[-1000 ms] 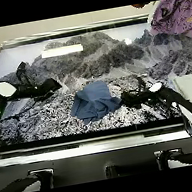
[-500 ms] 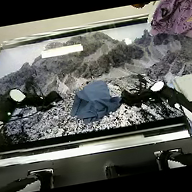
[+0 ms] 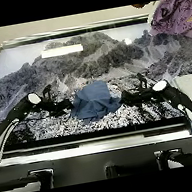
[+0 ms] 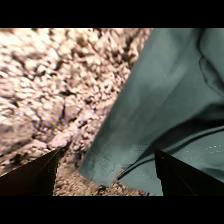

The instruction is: Fold the clothes and pants, and hang the long-sleeved shirts on hangers.

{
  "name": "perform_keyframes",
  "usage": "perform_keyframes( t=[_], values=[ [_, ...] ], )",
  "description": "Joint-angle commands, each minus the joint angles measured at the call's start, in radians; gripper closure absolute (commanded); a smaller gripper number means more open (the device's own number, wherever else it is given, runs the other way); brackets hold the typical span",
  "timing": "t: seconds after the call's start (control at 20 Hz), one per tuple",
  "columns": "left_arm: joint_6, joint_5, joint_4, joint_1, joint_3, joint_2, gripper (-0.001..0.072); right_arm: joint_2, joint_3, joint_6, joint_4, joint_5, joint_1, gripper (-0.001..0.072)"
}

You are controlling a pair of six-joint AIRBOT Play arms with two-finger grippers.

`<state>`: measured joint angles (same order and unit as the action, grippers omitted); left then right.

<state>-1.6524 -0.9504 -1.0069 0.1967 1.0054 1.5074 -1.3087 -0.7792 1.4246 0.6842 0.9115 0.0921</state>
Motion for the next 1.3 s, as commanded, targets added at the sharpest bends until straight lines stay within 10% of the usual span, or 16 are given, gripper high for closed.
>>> perform_keyframes(
  t=[0.0, 0.1, 0.15, 0.2, 0.25, 0.75, 1.25],
  values=[
    [0.006, 0.001, 0.014, 0.035, -0.002, 0.032, 0.0032, 0.002, -0.001, 0.0, 0.0, 0.024, 0.001, 0.0681],
    [0.004, 0.001, 0.024, 0.043, -0.002, 0.046, 0.005, 0.011, -0.001, 0.0, 0.0, 0.032, 0.001, 0.0681],
    [0.004, 0.001, 0.027, 0.044, -0.002, 0.051, 0.0179, 0.022, -0.001, 0.0, 0.0, 0.031, 0.001, 0.0681],
    [0.017, -0.002, 0.027, 0.043, -0.002, 0.051, 0.0542, 0.039, -0.001, -0.001, 0.001, 0.024, 0.001, 0.0681],
    [0.042, -0.011, 0.028, 0.038, 0.003, 0.048, 0.0691, 0.062, -0.001, -0.001, 0.002, 0.015, 0.001, 0.0682],
    [0.037, -0.049, -0.483, -0.134, 0.583, -0.325, 0.0695, 0.201, -0.73, -0.011, 0.349, 0.1, 0.001, 0.0682],
    [-0.079, -0.128, -0.618, -0.16, 0.756, -0.706, 0.0694, 0.508, -1.164, 0.064, 0.606, 0.303, 0.001, 0.0682]
  ],
)
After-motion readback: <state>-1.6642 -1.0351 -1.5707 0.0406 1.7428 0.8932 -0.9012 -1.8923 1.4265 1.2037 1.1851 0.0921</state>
